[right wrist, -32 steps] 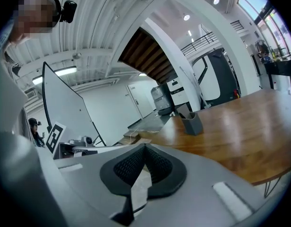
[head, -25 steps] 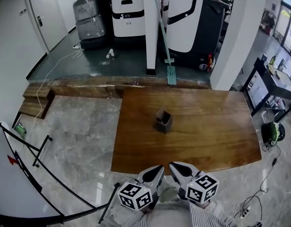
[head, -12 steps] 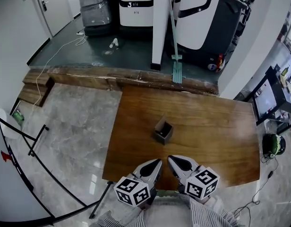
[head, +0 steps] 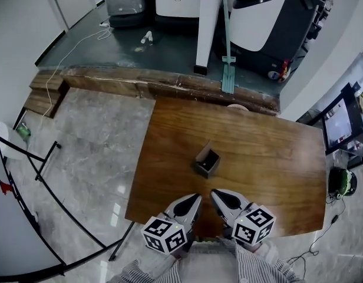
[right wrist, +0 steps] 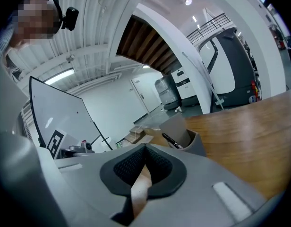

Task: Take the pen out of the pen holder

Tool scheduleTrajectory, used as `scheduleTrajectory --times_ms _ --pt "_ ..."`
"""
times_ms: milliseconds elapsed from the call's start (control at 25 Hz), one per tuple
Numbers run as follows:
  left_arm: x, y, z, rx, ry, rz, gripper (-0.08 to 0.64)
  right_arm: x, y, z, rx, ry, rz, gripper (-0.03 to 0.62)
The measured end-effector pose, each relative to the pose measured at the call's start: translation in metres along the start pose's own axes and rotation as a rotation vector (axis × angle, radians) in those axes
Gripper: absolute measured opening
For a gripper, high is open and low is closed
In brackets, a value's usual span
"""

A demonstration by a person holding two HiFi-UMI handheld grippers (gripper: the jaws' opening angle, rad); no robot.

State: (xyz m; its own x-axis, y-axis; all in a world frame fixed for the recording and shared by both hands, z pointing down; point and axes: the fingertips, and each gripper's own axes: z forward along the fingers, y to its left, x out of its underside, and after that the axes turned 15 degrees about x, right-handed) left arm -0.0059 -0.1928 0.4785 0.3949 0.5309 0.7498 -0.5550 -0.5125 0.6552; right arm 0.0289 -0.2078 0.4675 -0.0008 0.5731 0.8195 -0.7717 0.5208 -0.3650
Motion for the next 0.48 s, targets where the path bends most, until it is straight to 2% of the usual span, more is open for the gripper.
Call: scheduleTrajectory --times_ms 240,480 --pt "-0.003 0.012 -0.001 -0.005 0.012 -0.040 0.008 0.000 0.006 0.009 -0.018 0.010 -0.025 0.000" --pt "-0.010 0.025 0.006 0.002 0.030 -0.082 0.008 -0.011 0.003 0.026 0.001 0.018 -0.040 0.000"
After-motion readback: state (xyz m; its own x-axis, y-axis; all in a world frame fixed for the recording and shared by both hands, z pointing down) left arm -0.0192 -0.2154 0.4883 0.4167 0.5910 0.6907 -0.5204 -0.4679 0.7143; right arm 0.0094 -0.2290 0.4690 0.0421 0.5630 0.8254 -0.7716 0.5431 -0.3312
